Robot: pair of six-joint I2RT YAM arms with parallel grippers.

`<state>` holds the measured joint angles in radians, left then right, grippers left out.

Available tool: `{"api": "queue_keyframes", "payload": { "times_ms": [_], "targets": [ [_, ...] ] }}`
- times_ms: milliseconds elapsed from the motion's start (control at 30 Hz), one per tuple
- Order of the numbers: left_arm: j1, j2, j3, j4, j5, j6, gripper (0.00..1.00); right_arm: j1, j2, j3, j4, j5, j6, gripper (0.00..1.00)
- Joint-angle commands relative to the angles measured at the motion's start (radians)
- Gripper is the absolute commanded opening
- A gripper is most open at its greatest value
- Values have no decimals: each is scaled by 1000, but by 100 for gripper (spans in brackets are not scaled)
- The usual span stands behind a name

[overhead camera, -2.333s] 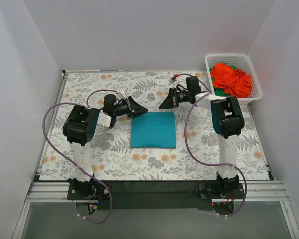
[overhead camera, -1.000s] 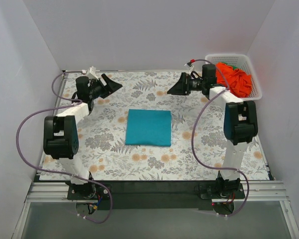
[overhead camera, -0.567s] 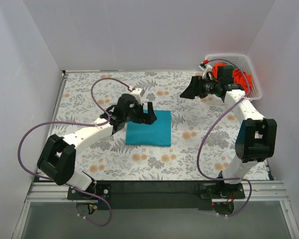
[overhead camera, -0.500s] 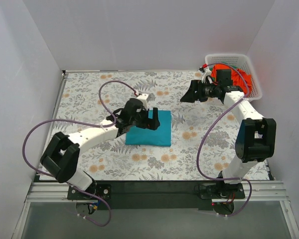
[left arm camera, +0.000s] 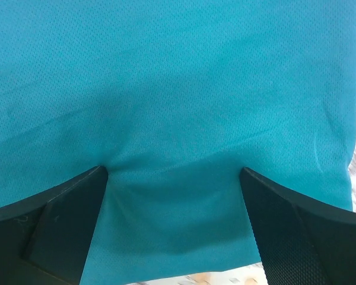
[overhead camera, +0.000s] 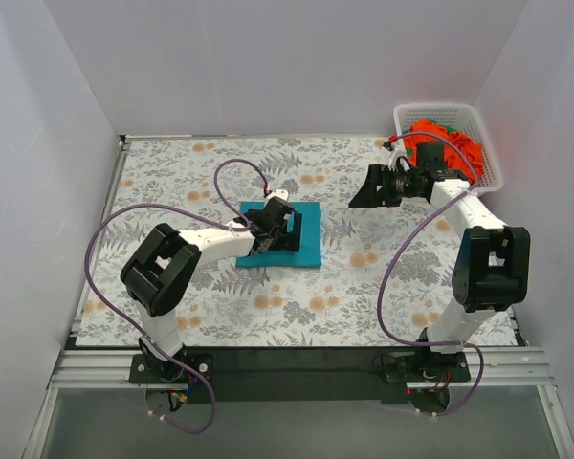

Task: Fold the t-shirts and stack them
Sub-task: Neatly place the folded tshirt to the corner

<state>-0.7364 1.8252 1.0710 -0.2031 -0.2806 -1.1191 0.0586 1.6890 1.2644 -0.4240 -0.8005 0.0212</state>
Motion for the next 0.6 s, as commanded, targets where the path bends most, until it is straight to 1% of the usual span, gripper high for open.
{"api": "queue_keyframes", "payload": {
  "times_ms": [0, 33, 67, 133, 167, 233, 267, 333, 367, 400, 500, 533, 567],
  "targets": [
    [126, 43, -45, -90, -35, -2, 95, -23, 4, 18, -19, -49, -17, 98],
    [152, 43, -49, -88, -29, -2, 95, -25, 9, 20, -21, -54, -17, 98],
    [205, 48, -54, -90, -28, 22, 95, -26, 14, 20, -22, -57, -17, 98],
    [262, 57, -66, -79, -16, 73, 95, -31, 26, 24, -25, -68, -17, 98],
    [326, 65, -80, -75, -6, 93, 94, -34, 28, 26, -28, -69, -17, 98],
    [397, 68, -92, -64, 59, 188, 94, -36, 28, 26, -28, -69, -18, 98],
    [464, 65, -100, -61, 81, 223, 96, -37, 28, 29, -33, -69, -18, 98],
    [526, 62, -100, -49, 116, 338, 98, -39, 28, 27, -41, -69, -18, 98],
    [579, 62, -98, -45, 171, 387, 98, -40, 28, 27, -45, -68, -18, 98],
    [603, 65, -88, -42, 188, 478, 98, -42, 29, 26, -45, -66, -18, 98],
    [701, 81, -54, -44, 309, 614, 98, -42, 38, 27, -50, -66, -18, 98],
    [724, 94, -43, -45, 326, 687, 98, -42, 40, 33, -52, -66, -18, 98],
    [830, 155, 1, -39, 339, 761, 98, -42, 44, 42, -59, -62, -18, 98]
  ]
}}
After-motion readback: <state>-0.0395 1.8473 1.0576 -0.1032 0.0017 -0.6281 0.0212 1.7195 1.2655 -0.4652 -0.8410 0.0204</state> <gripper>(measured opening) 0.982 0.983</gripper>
